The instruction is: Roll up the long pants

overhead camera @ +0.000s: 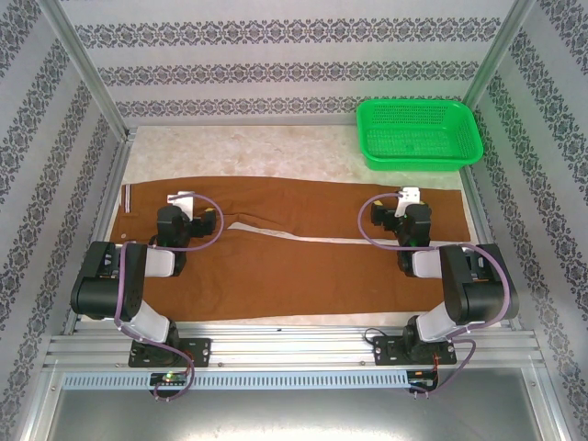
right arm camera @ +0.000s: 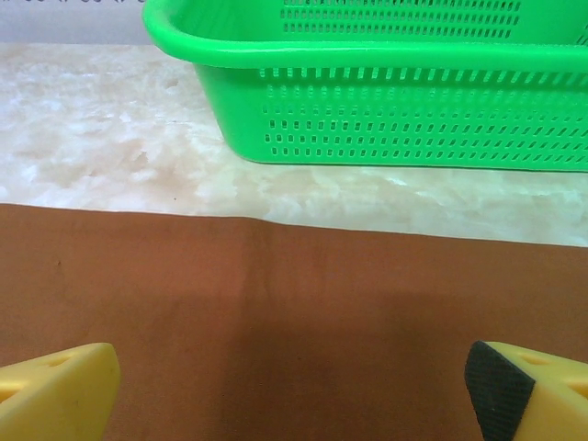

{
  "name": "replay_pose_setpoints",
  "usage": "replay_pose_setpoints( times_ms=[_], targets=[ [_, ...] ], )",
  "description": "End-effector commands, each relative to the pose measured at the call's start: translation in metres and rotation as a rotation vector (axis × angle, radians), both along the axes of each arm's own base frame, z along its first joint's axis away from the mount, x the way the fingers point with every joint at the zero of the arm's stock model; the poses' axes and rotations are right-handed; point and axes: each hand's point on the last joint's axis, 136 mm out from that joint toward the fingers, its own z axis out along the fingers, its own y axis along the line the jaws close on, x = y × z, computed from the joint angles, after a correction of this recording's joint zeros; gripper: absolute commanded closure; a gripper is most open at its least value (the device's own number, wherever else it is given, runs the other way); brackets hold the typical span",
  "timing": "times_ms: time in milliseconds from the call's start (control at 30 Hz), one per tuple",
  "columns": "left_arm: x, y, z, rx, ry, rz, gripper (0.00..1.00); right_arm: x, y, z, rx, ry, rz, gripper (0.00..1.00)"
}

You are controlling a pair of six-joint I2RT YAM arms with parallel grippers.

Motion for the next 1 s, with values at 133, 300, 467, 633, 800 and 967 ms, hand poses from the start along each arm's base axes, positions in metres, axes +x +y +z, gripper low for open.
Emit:
replay_pose_setpoints(
  times_ms=[133, 300, 467, 633, 800, 967],
  targets=[
    [0.028, 0.053, 0.068, -0.036, 0.042, 0.282, 0.0, 0.015, 0.001, 0.034, 0.037, -0.048, 0.019, 0.02],
    [0.047, 0.058, 0.073, -0.219, 0.141, 0.268, 0.0, 0.032, -0.032, 0.094, 0.186, 0.078, -0.088, 0.02],
    [0.077, 0.069, 0.083, -0.28, 0.206, 0.285, 0.0, 0.057, -0.038, 0.118, 0.599, 0.126, 0.004, 0.02],
    [0.084, 0.129, 0.055, -0.308, 0.448, 0.513, 0.0, 0.073, -0.065, 0.093, 0.745, 0.194, -0.091, 0.02],
    [0.07, 0.187, 0.036, -0.593, 0.377, 0.667, 0.01, 0.073, -0.068, 0.075, 0.733, 0.242, -0.122, 0.02],
    [0.053, 0.217, 0.021, -0.55, 0.477, 0.761, 0.01, 0.074, -0.061, 0.068, 0.728, 0.282, -0.117, 0.02]
  ],
)
